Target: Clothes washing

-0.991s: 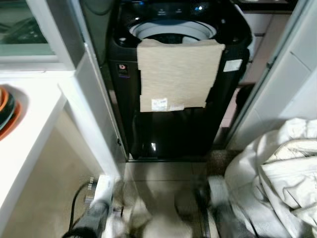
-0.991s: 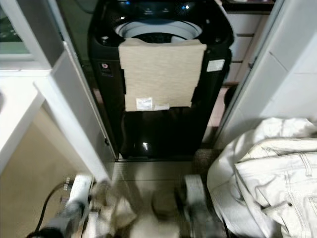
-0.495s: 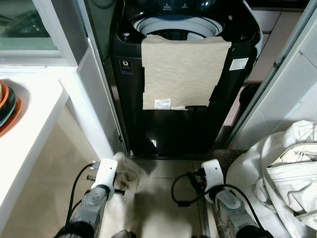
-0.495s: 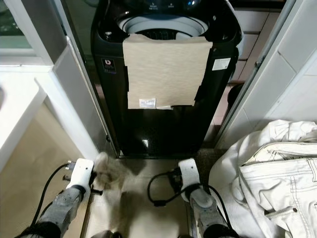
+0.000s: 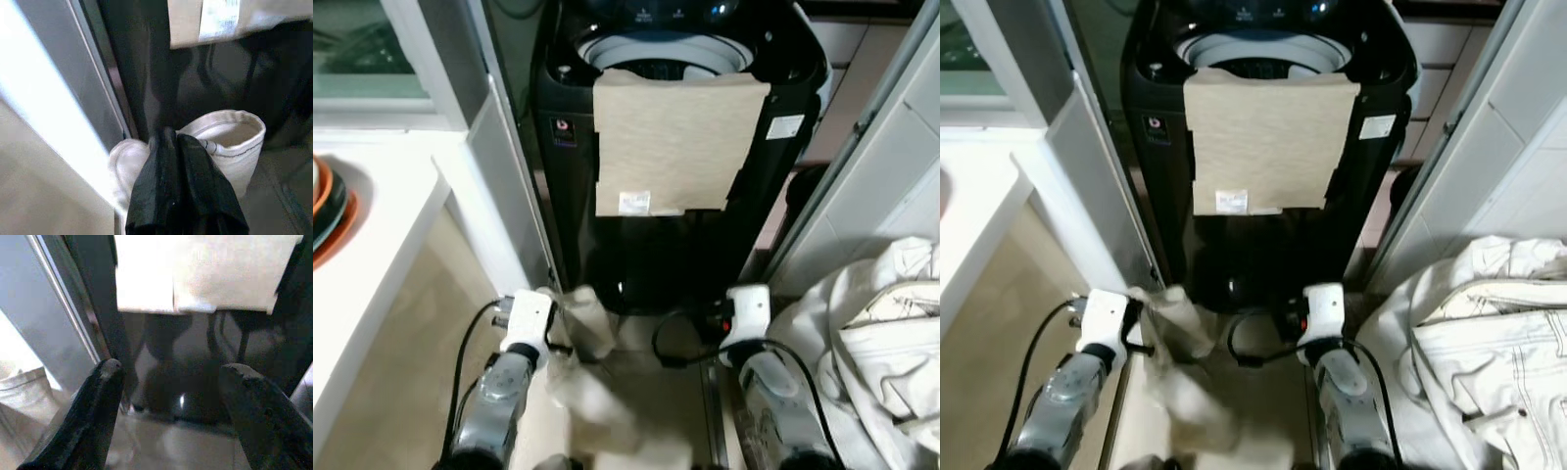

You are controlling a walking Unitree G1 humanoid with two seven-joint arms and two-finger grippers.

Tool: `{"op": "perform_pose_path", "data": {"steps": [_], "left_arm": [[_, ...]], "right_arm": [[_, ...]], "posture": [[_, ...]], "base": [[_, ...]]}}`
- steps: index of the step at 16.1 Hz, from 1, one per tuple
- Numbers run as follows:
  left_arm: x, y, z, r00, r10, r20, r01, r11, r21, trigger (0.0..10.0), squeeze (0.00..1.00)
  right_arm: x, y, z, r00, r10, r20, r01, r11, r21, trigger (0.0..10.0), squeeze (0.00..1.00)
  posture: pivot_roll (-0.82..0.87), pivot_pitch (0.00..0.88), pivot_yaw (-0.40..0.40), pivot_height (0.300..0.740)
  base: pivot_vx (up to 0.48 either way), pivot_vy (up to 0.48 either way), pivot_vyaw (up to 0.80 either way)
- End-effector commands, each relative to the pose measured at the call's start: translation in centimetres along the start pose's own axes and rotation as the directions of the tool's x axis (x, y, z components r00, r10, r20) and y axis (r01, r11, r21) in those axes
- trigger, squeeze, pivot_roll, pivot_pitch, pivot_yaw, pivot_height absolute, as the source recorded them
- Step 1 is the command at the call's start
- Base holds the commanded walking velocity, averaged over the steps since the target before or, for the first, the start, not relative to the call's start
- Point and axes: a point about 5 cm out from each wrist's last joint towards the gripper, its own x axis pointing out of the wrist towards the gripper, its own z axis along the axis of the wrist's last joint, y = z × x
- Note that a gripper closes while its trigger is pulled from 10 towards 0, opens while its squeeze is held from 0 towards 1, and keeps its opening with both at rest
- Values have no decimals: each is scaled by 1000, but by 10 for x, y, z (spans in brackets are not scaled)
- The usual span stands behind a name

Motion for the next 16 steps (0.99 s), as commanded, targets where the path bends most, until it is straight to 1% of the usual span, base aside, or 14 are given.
{"op": "perform_pose_path", "data": {"steps": [1, 2, 3, 4, 5, 6, 7, 9, 10, 11, 12, 14, 15, 16], "left_arm": [[0, 3, 21, 995, 9, 100, -9, 1000, 7, 10000, 0], [-6, 4, 30, 994, -4, 111, 6, 1000, -13, 10000, 0], [-10, 5, 37, 992, -14, 128, 13, 1000, 5, 10000, 0], [-15, 5, 45, 987, -22, 157, 13, 998, 56, 10000, 0], [-17, 5, 47, 986, -26, 166, 15, 997, 72, 10000, 0], [-22, 6, 52, 983, -21, 185, 0, 993, 114, 10000, 0], [-26, 10, 56, 980, 12, 197, -39, 990, 134, 10000, 0], [-32, 16, 62, 972, 86, 216, -123, 979, 162, 10000, 0], [-34, 16, 66, 966, 102, 236, -145, 974, 173, 10000, 0], [-35, 14, 68, 966, 84, 244, -126, 979, 159, 10000, 0], [-36, 13, 71, 963, 83, 257, -133, 974, 181, 10000, 0], [-37, 14, 72, 962, 90, 256, -136, 976, 169, 10000, 0], [-39, 12, 76, 963, 70, 260, -112, 982, 151, 10000, 0], [-40, 11, 80, 961, 68, 267, -110, 983, 146, 10000, 0]], "right_arm": [[0, 2, 10, 999, -2, 37, 1, 999, 40, 10000, 0], [-5, 5, 19, 998, 7, 63, -8, 1000, 17, 10000, 0], [-9, 9, 25, 997, 33, 75, -34, 999, 15, 10000, 0], [-12, 11, 30, 996, 25, 89, -28, 999, 30, 10000, 0], [-14, 12, 32, 996, 17, 93, -21, 999, 39, 10000, 0], [-17, 14, 35, 995, 23, 98, -29, 998, 61, 10000, 0], [-20, 15, 38, 994, 31, 105, -37, 997, 63, 10000, 0], [-23, 15, 39, 995, 38, 93, -41, 999, 24, 10000, 0], [-24, 15, 39, 996, 46, 80, -46, 999, -1, 10000, 0], [-25, 16, 40, 994, 70, 82, -69, 998, -6, 10000, 0], [-26, 17, 40, 994, 79, 73, -79, 997, -11, 10000, 0], [-28, 17, 43, 995, 74, 73, -73, 997, -9, 10000, 0], [-31, 17, 50, 994, 61, 95, -60, 998, -12, 10000, 0], [-32, 17, 53, 992, 55, 111, -55, 998, -4, 10000, 0]], "posture": [[-30, 52, 52, 740], [-31, 54, 54, 740], [-30, 52, 53, 740], [-30, 52, 51, 740], [-30, 52, 51, 740], [-28, 49, 52, 740], [-28, 47, 51, 740], [-25, 43, 47, 740], [-25, 43, 47, 740], [-23, 38, 43, 740], [-22, 35, 42, 740], [-22, 32, 42, 740], [-21, 31, 42, 740], [-22, 30, 42, 740]], "base": [[0, 0, 0], [0, 0, 0], [0, 0, 0], [0, 0, 0], [0, 0, 0], [0, 0, 0], [0, 0, 0], [0, 0, 0], [0, 0, 0], [0, 0, 0], [0, 0, 0], [0, 0, 0], [0, 0, 0], [0, 0, 0]]}}
